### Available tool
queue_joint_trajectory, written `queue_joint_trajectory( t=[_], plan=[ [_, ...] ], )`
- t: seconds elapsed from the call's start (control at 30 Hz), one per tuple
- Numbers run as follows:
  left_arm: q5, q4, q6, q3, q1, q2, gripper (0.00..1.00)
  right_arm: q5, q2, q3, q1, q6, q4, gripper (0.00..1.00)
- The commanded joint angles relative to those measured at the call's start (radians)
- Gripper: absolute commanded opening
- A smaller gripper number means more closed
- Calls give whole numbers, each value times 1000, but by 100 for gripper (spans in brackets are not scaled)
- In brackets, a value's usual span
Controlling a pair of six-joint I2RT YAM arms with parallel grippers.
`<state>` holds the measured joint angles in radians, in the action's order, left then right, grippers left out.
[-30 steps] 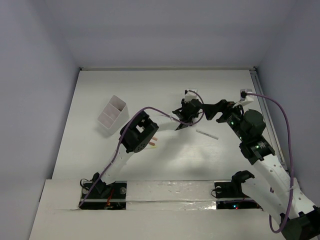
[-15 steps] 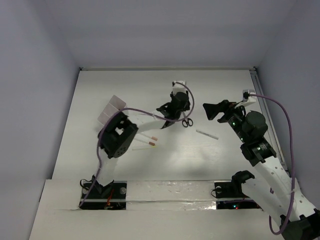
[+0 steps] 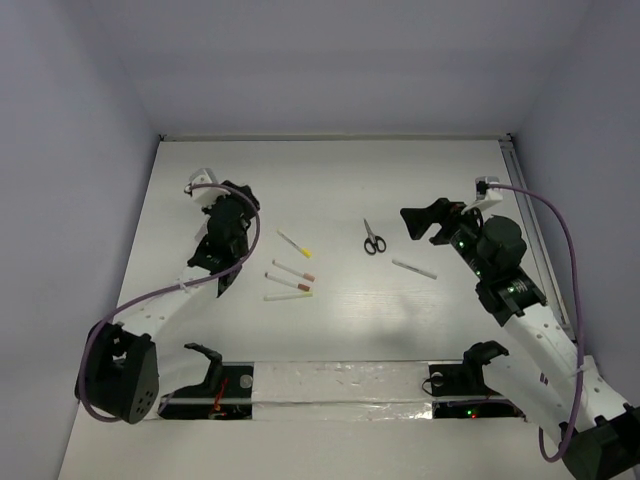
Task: Sort the stationery into containers
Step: Place the stationery in the storage box.
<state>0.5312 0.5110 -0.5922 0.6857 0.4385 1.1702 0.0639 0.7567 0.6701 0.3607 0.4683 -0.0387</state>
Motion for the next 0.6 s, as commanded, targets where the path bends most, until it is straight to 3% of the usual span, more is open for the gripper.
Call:
queue_joint_trajectory(
  t=[0.0, 0.3, 0.57],
  plan=[
    [-10, 9, -75, -81, -73, -30, 23, 24, 7, 5, -2, 3, -72, 100],
    [-72, 24, -58, -72, -175, 43, 23, 31, 36, 9, -2, 3, -75, 100],
    [-106, 55, -46, -54, -184, 121, 25, 45, 61, 6, -2, 6, -89, 100]
  ],
)
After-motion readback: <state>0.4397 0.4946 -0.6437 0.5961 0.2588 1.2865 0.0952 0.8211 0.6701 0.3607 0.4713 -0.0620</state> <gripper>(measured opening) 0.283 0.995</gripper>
